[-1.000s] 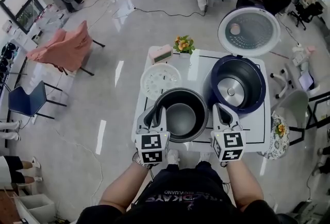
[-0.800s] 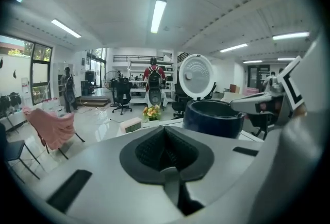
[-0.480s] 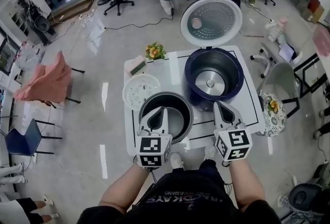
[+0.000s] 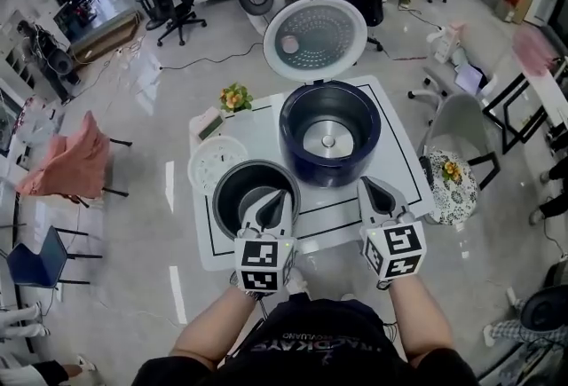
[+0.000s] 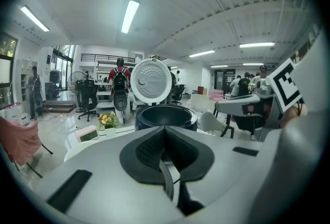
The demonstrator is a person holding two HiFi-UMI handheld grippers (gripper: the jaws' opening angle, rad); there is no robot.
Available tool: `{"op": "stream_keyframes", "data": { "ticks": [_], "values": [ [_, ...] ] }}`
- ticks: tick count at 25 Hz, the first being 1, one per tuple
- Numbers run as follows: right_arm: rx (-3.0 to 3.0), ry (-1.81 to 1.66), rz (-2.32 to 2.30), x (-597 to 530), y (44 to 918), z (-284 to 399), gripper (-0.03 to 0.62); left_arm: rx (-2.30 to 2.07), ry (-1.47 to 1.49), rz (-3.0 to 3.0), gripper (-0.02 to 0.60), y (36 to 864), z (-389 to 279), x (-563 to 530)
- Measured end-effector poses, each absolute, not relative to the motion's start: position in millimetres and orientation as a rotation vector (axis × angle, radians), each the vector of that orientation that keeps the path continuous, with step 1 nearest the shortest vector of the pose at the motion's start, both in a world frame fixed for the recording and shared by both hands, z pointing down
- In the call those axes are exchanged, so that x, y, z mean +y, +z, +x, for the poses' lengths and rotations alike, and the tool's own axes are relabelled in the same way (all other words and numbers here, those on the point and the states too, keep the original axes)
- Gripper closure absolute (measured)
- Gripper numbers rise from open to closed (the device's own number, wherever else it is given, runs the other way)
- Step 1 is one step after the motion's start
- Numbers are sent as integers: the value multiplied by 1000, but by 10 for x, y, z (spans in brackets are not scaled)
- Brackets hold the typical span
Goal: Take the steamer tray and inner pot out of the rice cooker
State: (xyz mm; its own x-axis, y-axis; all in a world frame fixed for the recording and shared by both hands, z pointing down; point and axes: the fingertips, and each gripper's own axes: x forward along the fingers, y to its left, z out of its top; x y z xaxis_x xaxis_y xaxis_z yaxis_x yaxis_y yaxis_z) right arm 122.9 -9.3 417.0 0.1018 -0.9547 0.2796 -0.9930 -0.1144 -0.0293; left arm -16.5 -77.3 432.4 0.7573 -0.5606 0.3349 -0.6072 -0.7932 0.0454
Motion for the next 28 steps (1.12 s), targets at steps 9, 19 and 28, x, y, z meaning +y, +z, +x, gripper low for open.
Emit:
{"op": "stream_keyframes", "data": {
  "ticks": [9,19,28],
  "values": [
    [-2144,320,2043,535,4100,1361,594,-1095,452,2727,578,4328,-4,139],
    [-2338,328,1808,1130,4184,989,594,-1360,406,2607,578,4255,-403,979],
    [-2389,313,1767,1275,4124,641,594,-1413,364,2584,578,4160,-770,1172]
  ]
}}
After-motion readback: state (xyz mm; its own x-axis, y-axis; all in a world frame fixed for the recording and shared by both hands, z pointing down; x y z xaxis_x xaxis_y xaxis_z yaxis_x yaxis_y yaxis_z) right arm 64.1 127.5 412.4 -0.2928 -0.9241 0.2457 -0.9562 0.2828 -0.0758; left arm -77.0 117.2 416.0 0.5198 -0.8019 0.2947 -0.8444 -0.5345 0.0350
